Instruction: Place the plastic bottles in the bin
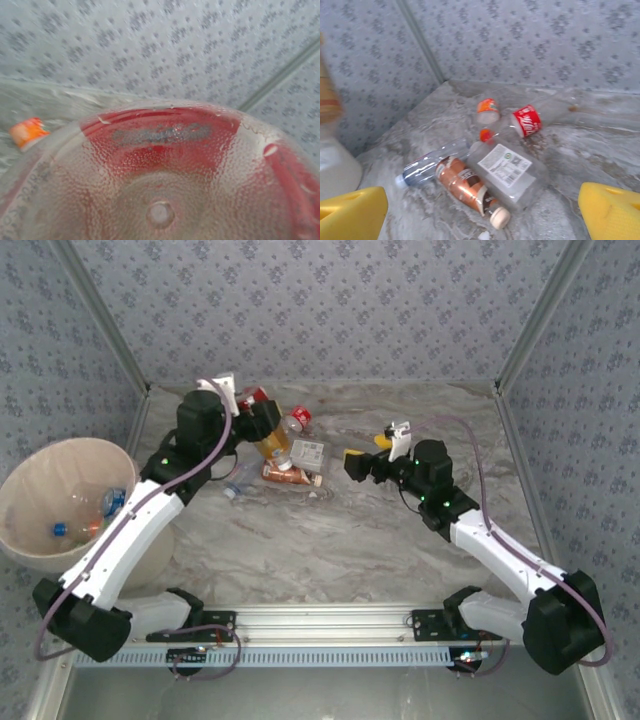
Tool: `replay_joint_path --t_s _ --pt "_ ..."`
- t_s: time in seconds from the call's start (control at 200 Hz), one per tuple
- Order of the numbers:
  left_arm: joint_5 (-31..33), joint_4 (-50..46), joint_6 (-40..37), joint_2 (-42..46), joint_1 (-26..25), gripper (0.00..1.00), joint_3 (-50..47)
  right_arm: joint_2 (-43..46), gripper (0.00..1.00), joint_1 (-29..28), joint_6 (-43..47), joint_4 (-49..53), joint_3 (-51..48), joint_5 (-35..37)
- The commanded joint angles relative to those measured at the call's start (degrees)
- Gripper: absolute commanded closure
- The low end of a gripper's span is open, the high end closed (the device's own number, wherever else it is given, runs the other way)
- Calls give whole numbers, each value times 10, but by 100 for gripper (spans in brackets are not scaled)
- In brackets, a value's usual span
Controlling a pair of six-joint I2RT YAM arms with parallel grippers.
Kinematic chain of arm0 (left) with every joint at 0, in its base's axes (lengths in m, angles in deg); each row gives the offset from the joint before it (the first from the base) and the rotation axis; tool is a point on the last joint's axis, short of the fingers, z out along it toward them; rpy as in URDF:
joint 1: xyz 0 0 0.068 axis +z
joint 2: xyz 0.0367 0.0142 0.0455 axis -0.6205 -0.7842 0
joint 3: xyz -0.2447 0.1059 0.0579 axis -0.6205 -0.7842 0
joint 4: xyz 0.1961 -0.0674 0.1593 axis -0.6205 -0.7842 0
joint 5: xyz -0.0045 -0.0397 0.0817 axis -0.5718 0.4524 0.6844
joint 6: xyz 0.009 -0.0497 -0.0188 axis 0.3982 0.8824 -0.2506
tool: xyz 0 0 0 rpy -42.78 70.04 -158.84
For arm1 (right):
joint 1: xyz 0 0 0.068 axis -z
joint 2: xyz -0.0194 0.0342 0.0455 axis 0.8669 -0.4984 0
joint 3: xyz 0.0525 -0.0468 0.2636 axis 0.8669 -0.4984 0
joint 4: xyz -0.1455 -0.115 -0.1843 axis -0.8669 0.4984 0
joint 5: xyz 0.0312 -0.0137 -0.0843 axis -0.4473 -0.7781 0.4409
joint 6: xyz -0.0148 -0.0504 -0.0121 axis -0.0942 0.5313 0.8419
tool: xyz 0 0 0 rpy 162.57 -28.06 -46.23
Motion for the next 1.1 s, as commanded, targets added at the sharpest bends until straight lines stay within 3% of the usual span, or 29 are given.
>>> replay_joint_path --t_s 0.0,0.235,0.425,0.685,0.794,1.094 --pt "82 -80 -61 34 6 49 49 11 0 7 -35 -44 -14 49" --pt "182 -168 -140 89 6 50 125 1 0 10 -44 -74 -23 70" --pt "354 -245 -207 109 15 50 176 -18 0 13 -55 -114 -31 82" --pt "497 -272 -236 105 53 50 201 -54 0 9 -52 -97 8 85" --pt "503 -281 -242 100 129 49 195 -61 0 6 -47 -87 20 90" --pt "385 -323 -197 90 407 49 175 -63 0 2 -33 -56 47 118"
